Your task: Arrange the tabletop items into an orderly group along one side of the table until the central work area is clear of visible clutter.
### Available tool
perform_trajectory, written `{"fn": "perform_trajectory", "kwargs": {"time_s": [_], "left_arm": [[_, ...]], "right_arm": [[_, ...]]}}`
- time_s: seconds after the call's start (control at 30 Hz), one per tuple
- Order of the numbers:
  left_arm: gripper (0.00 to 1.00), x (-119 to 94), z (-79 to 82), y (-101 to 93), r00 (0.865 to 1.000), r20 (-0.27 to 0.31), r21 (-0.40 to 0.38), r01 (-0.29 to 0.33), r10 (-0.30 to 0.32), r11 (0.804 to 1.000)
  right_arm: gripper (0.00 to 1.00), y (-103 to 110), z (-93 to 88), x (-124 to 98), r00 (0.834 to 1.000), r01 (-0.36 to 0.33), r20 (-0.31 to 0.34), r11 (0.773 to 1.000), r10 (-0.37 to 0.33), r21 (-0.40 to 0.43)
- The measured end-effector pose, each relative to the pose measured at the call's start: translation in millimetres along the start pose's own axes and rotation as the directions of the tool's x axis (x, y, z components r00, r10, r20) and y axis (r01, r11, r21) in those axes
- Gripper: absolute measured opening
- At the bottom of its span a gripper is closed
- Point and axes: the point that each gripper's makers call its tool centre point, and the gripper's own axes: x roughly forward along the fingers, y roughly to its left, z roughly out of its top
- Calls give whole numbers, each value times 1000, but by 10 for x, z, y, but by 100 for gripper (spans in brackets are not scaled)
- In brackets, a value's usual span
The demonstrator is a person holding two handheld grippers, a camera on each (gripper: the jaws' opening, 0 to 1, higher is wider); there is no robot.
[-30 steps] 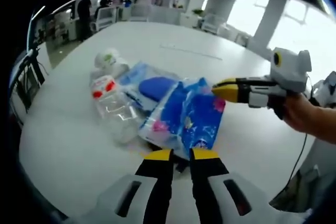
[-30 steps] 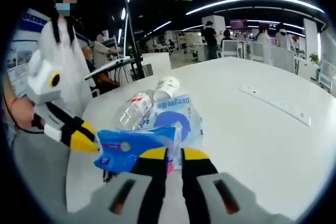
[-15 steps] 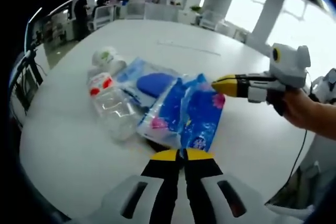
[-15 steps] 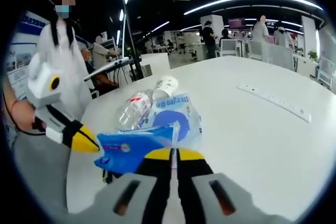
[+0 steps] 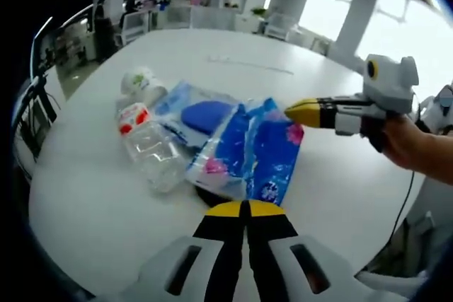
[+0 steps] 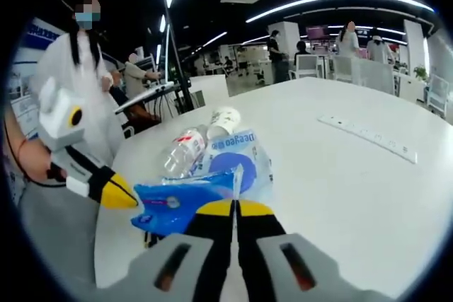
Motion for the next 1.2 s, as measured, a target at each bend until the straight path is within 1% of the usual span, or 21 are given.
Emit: {"fn": "perform_trajectory", "kwargs": {"time_s": [0.13,0.47,0.73,0.93,1.07,1.13,1.2], "left_arm": [[0,-21,29,-9,1000,10,8,3,-3,1000],[0,-83,126,-87,999,35,35,30,-32,999],[0,-128,229,-148,997,54,60,58,-61,997],[0,-149,325,-196,994,65,92,78,-84,993],[0,-174,404,-244,992,72,119,92,-101,989],[0,-180,444,-258,991,74,144,97,-109,985],[0,-183,476,-255,991,76,139,103,-114,985]], "right_arm": [[0,7,52,-44,1000,4,14,1000,-4,9],[0,16,208,-184,998,21,64,1000,-22,21],[0,-6,298,-330,993,52,99,998,-55,32],[0,-24,381,-438,989,79,125,996,-83,38],[0,-52,425,-502,984,100,140,994,-105,46],[0,-70,443,-539,982,110,148,993,-117,52],[0,-78,470,-585,979,122,158,991,-130,57]]}}
